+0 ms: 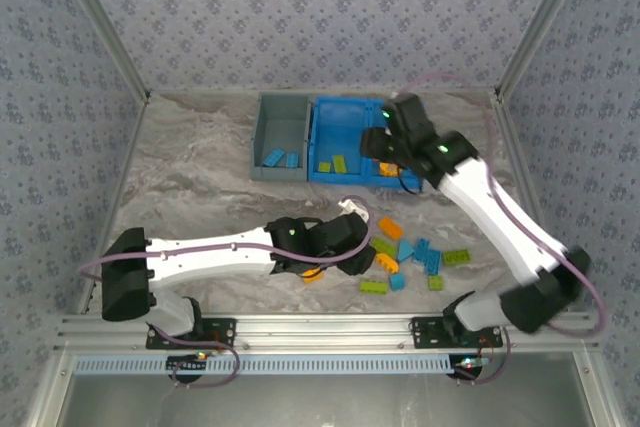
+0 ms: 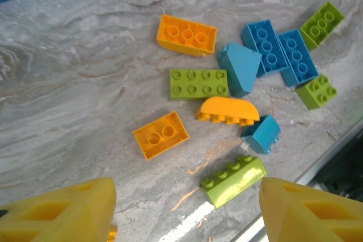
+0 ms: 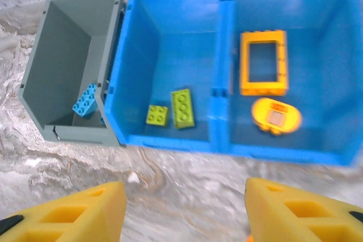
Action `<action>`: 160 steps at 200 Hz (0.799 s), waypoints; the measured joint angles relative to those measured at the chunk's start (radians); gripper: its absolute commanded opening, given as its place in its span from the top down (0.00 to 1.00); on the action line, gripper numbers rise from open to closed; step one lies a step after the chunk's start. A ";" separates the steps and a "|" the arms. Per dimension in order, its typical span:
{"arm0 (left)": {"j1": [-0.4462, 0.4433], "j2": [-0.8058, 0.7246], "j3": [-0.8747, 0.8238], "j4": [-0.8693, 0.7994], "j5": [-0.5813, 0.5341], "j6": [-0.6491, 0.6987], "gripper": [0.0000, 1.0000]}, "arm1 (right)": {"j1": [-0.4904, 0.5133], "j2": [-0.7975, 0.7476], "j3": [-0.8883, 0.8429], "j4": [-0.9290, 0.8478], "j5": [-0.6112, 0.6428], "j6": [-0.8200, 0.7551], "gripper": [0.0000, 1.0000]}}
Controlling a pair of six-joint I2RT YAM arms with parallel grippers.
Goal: Sort the legos into containers by color
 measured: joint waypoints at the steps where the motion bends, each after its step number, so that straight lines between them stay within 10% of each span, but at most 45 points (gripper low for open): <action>1: 0.000 0.001 0.001 0.000 0.002 0.001 0.33 | 0.000 -0.013 -0.008 -0.002 0.003 0.000 0.40; 66: 0.003 0.164 0.196 -0.048 0.180 0.078 0.32 | -0.022 -0.447 -0.249 -0.298 0.085 0.087 0.38; 160: -0.004 0.595 0.648 -0.349 0.198 -0.172 0.34 | -0.034 -0.604 -0.198 -0.449 0.221 0.124 0.35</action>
